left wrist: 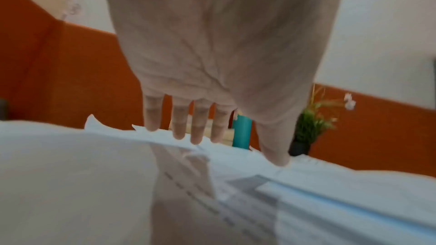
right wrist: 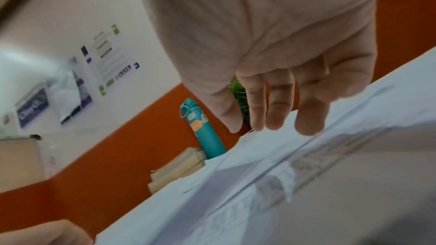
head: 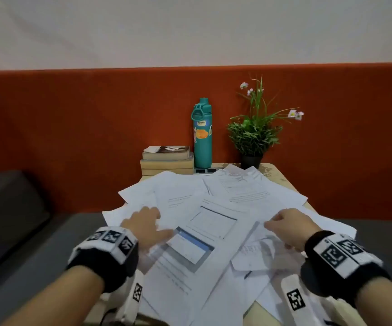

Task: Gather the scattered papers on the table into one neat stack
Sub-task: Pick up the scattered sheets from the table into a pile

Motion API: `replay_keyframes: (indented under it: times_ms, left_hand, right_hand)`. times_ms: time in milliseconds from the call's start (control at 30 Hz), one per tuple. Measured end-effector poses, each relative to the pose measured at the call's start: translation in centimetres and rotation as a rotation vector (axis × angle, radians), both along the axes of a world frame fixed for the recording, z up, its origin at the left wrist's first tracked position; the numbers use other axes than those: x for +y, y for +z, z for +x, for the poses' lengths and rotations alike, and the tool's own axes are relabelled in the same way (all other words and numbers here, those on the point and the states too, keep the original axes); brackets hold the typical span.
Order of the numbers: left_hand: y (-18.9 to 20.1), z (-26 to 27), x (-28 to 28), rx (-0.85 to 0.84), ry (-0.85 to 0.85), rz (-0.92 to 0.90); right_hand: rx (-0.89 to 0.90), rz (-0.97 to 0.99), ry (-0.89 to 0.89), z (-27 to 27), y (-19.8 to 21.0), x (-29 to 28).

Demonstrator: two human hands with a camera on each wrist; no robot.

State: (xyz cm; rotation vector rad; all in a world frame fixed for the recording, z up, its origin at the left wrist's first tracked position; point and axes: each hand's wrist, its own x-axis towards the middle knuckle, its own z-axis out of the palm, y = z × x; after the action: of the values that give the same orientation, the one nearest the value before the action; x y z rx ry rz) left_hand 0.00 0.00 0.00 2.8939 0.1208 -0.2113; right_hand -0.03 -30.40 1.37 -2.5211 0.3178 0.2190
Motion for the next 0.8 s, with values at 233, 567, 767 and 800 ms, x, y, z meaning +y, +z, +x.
replay_keyframes:
  times_ms: [233, 567, 767, 800]
  left_hand:
    - [-1.3, 3.1, -0.1, 0.185, 0.054, 0.096]
    - [1.6, 3.1, 2.0, -0.140, 0.144, -0.247]
    - [2.3, 1.9, 3.7, -0.081, 0.407, -0.907]
    - [1.7, 1.8, 3.7, -0.064, 0.425, -0.925]
  right_hand:
    - [0.042, -0.172, -0.144, 6.3, -1.7, -3.3]
    - [0.245, -0.357, -0.074, 9.4, -2.4, -4.2]
    - [0.296, -0.284, -0.210, 9.0, -1.1, -4.8]
    - [0.314, -0.279, -0.190, 9.3, -0.9, -5.0]
